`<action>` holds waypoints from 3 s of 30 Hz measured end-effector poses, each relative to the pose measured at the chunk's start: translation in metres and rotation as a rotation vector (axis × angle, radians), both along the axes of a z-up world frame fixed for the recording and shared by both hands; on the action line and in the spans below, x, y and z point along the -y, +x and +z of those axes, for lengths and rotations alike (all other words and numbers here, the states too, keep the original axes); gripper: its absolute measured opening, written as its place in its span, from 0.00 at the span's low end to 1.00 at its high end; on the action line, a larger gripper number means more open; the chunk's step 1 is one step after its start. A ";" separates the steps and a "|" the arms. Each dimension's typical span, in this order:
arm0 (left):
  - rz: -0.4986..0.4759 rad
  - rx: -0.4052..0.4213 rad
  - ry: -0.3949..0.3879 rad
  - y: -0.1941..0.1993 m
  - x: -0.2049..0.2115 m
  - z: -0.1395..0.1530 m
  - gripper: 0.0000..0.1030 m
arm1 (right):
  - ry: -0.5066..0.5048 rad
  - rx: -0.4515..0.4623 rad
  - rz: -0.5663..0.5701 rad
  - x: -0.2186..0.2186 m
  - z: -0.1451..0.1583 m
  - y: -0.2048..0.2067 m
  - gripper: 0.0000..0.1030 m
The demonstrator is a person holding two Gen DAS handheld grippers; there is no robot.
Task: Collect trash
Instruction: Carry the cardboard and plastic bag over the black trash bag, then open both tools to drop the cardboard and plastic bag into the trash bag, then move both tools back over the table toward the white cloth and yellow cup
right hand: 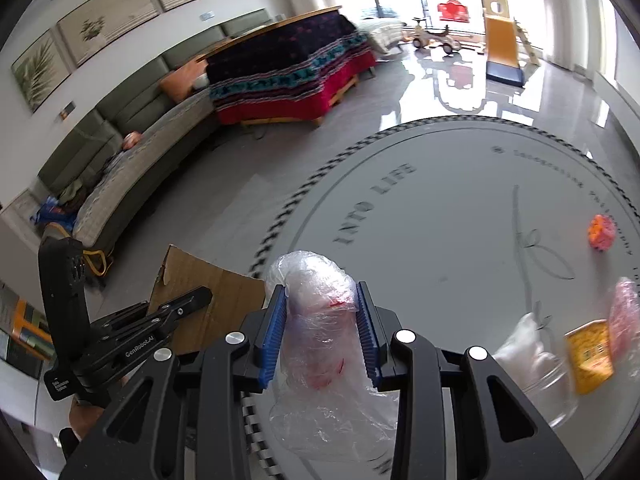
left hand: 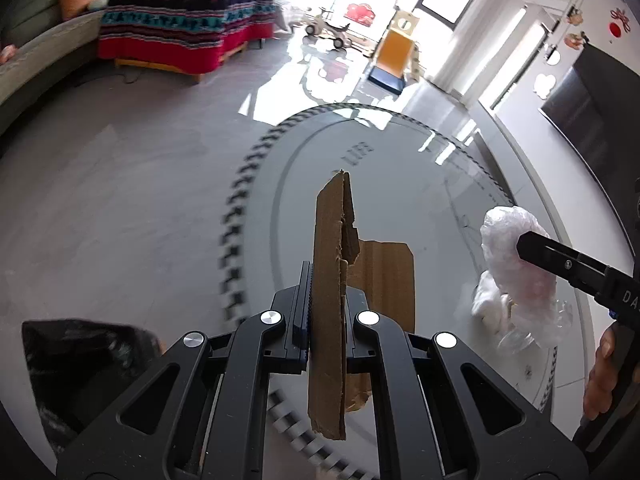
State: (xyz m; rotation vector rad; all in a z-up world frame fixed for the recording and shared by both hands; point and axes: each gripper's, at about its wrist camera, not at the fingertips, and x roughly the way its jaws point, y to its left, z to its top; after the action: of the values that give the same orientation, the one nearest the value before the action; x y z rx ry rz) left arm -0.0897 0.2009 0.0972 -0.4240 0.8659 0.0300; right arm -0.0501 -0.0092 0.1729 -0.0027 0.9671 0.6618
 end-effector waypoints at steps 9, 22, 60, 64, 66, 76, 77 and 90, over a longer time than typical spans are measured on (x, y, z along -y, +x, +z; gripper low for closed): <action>0.093 -0.005 -0.016 -0.063 -0.037 -0.014 0.06 | -0.010 -0.016 0.122 -0.060 -0.016 -0.054 0.35; 0.267 -0.026 -0.011 -0.164 -0.097 -0.047 0.06 | -0.066 -0.028 0.322 -0.150 -0.042 -0.140 0.35; 0.665 -0.188 0.158 -0.280 -0.175 -0.088 0.93 | -0.061 -0.087 0.606 -0.248 -0.078 -0.226 0.62; 0.629 -0.167 0.170 -0.266 -0.162 -0.078 0.94 | -0.032 -0.087 0.573 -0.231 -0.073 -0.213 0.62; 0.608 -0.153 0.171 -0.258 -0.156 -0.073 0.94 | -0.015 -0.092 0.552 -0.220 -0.071 -0.206 0.62; 0.452 -0.110 0.182 -0.194 -0.106 -0.053 0.93 | 0.018 -0.077 0.421 -0.158 -0.056 -0.159 0.62; 0.434 -0.109 0.186 -0.186 -0.100 -0.050 0.93 | 0.020 -0.072 0.406 -0.151 -0.054 -0.154 0.62; 0.129 -0.056 0.220 -0.067 0.004 -0.016 0.93 | -0.003 -0.012 0.130 -0.022 -0.027 -0.074 0.62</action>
State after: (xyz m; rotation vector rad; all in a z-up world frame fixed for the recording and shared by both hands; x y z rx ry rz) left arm -0.1571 0.1971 0.0815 -0.2730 0.8784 0.2545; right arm -0.1240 0.0123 0.1462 -0.0653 0.9853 0.7809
